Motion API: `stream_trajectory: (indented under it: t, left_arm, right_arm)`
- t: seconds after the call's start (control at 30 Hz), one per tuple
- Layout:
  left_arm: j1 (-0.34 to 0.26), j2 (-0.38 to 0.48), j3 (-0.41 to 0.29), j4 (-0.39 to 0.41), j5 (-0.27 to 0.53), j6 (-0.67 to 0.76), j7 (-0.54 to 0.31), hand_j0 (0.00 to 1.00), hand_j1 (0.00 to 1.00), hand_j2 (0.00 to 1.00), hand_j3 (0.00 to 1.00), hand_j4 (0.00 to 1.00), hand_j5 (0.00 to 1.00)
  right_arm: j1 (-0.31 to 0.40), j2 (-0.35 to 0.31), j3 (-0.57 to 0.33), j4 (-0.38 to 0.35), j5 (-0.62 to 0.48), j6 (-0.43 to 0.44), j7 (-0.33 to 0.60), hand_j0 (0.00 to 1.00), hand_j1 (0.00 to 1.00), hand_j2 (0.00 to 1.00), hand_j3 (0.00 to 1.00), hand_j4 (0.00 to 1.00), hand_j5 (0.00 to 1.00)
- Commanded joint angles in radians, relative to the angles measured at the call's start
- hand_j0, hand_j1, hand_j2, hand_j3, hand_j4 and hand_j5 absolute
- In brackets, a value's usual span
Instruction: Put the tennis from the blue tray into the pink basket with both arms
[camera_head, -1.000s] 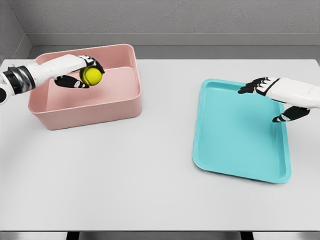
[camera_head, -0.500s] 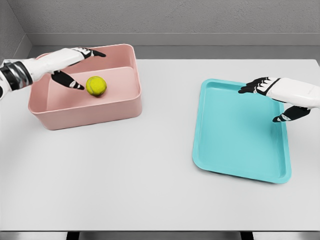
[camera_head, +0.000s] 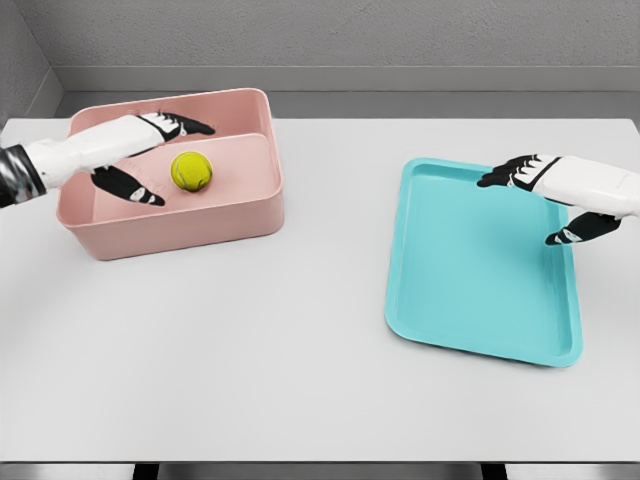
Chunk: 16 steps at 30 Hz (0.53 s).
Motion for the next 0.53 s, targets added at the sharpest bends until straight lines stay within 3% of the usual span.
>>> stream_trajectory:
  t: [0.0, 0.1, 0.2, 0.5]
  left_arm:
    - [0.003, 0.064, 0.005, -0.055, 0.047, 0.002, 0.003, 1.00, 1.00, 1.00, 1.00, 1.00, 1.00]
    - [0.035, 0.136, 0.014, -0.116, 0.058, 0.002, 0.023, 1.00, 1.00, 1.00, 1.00, 1.00, 1.00]
    - [0.149, 0.178, 0.122, -0.159, 0.059, 0.002, 0.058, 1.00, 1.00, 1.00, 1.00, 1.00, 1.00]
    - [0.149, 0.190, 0.123, -0.159, 0.061, 0.002, 0.071, 1.00, 1.00, 1.00, 1.00, 1.00, 1.00]
  right_arm:
    - [0.002, -0.001, 0.000, 0.000, -0.012, 0.002, 0.000, 1.00, 1.00, 1.00, 1.00, 1.00, 1.00]
    - [0.002, -0.003, 0.000, 0.000, -0.012, 0.002, 0.000, 1.00, 1.00, 1.00, 1.00, 1.00, 1.00]
    - [0.002, -0.001, 0.000, 0.000, -0.012, 0.002, 0.000, 1.00, 1.00, 1.00, 1.00, 1.00, 1.00]
    - [0.002, -0.001, 0.000, 0.005, -0.012, 0.002, 0.000, 1.00, 1.00, 1.00, 1.00, 1.00, 1.00]
